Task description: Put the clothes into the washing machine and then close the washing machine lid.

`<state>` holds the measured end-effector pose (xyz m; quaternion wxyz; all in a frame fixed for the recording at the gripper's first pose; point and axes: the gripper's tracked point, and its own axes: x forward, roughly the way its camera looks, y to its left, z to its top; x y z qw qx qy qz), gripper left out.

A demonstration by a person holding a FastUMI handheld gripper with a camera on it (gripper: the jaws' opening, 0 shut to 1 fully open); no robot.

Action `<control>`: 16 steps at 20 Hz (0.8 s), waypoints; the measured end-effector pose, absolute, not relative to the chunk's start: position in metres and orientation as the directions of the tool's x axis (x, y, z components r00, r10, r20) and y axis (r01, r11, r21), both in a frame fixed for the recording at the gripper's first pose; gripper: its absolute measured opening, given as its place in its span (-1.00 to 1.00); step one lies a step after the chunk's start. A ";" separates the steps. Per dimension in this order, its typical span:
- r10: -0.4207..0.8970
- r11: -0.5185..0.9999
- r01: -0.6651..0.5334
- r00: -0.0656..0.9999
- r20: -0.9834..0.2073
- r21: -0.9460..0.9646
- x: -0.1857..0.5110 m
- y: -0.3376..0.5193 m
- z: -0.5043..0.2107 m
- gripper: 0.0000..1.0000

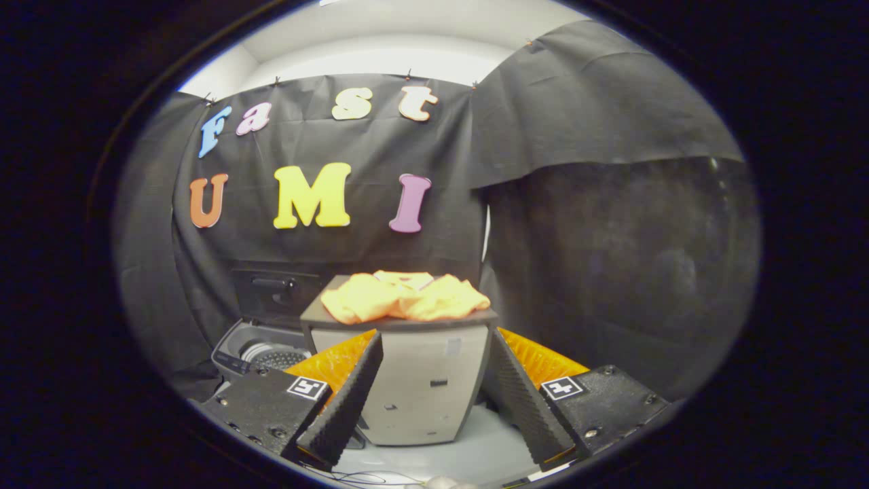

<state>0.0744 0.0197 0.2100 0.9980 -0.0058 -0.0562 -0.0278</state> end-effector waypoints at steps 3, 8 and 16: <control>-0.003 1.000 0.004 0.994 0.113 -0.010 0.124 0.035 0.256 0.99; 0.047 0.998 -0.049 0.996 0.071 0.025 0.212 0.047 0.309 0.99; 0.086 0.996 -0.087 0.989 -0.120 -0.002 0.351 0.060 0.317 0.99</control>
